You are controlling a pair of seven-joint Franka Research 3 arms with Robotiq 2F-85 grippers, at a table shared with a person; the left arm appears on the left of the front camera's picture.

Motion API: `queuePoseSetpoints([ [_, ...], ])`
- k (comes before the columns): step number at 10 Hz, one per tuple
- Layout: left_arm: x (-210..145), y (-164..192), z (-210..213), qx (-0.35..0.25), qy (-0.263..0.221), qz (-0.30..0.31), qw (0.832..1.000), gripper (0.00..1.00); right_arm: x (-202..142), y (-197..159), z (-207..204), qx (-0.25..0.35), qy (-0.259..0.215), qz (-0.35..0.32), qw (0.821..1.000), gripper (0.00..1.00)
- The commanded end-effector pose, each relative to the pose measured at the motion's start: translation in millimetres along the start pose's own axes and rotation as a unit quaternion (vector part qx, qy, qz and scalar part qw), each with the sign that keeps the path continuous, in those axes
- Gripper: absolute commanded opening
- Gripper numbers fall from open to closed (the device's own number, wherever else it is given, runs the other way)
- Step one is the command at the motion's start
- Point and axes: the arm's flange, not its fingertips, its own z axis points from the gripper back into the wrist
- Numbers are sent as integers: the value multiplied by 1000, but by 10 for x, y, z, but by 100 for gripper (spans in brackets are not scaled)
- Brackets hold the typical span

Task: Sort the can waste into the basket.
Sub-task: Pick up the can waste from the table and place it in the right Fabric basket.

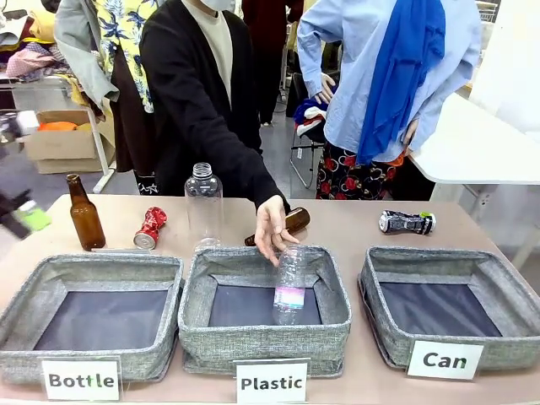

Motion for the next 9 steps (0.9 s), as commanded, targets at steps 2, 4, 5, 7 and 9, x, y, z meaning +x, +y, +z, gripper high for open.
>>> queuePoseSetpoints([
  [2,906,34,-114,57,-27,51,997,100,23,-5,0,13,-5,13,1000,100],
  [4,1352,142,-288,110,-60,103,987,100,23,-5,0,13,-5,13,1000,100],
  [5,1504,180,-375,134,-69,119,981,100,23,-5,0,13,-5,13,1000,100],
  [7,1783,279,-624,167,-66,141,974,100,23,-5,0,13,-5,13,1000,100],
  [9,2089,458,-917,193,-49,176,964,100,23,-5,0,13,-5,13,1000,100],
])
